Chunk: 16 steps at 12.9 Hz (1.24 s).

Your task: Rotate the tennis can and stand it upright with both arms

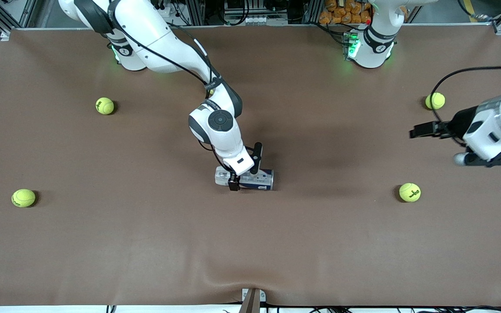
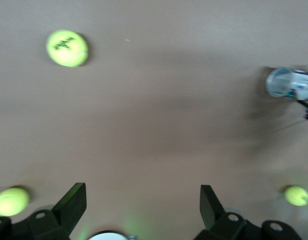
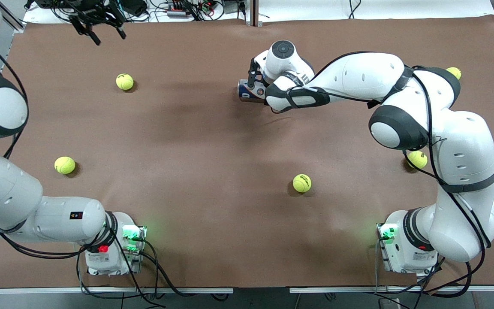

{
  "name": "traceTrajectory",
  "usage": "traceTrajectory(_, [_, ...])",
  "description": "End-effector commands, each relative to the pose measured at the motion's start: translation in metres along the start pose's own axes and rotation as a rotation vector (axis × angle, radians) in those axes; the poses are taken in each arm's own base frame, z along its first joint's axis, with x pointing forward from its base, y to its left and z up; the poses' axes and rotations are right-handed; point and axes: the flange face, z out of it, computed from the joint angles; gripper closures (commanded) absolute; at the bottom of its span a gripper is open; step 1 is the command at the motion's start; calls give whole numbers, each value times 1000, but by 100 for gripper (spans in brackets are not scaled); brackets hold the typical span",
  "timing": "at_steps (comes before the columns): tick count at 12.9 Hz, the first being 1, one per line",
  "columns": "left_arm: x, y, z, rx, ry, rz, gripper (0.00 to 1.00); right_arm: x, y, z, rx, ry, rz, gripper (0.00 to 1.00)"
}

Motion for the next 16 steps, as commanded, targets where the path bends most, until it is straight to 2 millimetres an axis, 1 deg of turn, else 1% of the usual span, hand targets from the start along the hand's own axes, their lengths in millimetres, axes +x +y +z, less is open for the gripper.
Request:
traceTrajectory(1, [17, 10, 25, -66, -14, -14, 0, 4, 6, -4, -25, 5, 6, 0])
traceTrajectory(3, [28, 14, 49, -127, -16, -28, 0, 0, 14, -9, -29, 7, 16, 0])
traceTrajectory(4, [31, 24, 64, -181, -7, -32, 0, -2, 16, -9, -27, 2, 23, 0])
traceTrajectory(5, [37, 39, 82, -235, -1, -36, 0, -2, 20, -16, -30, 7, 31, 0])
traceTrajectory(7, [55, 65, 128, -294, -25, -37, 0, -2, 22, -27, -5, -18, 46, 0])
traceTrajectory(8, [66, 72, 151, -341, -38, -57, 0, -1, 25, -37, 10, -26, 62, 0])
traceTrajectory(9, [72, 86, 166, -400, -31, -79, 0, -1, 30, -47, 36, -25, 97, 0])
traceTrajectory(11, [80, 112, 193, -512, -38, -128, 0, 4, 38, -64, 102, -9, 174, 0])
traceTrajectory(13, [88, 125, 229, -613, -67, -182, 0, 8, 44, -76, 154, -8, 217, 0])
traceTrajectory(14, [90, 135, 244, -654, -82, -205, 0, 5, 49, -82, 173, -9, 237, 0])
traceTrajectory(15, [91, 143, 259, -691, -92, -226, 0, 1, 57, -92, 180, 7, 264, 0])
traceTrajectory(16, [92, 149, 274, -727, -103, -246, 0, -9, 67, -97, 191, 12, 302, 0])
